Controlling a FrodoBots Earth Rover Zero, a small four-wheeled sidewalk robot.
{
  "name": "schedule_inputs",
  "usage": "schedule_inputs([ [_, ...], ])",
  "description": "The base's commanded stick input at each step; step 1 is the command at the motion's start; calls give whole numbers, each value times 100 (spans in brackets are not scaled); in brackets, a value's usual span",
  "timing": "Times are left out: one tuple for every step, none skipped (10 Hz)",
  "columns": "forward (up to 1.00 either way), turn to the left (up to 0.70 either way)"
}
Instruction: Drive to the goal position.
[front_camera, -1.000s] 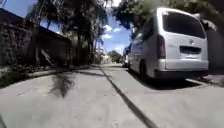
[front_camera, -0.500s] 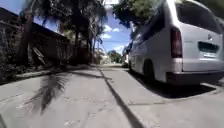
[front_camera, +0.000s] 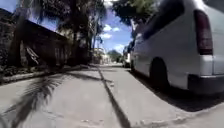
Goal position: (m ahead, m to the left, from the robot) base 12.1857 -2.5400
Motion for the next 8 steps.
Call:
schedule_inputs([
  [100,0],
  [100,-29],
  [100,-36],
  [100,-13],
  [100,-10],
  [100,-8],
  [100,-8],
  [100,-5],
])
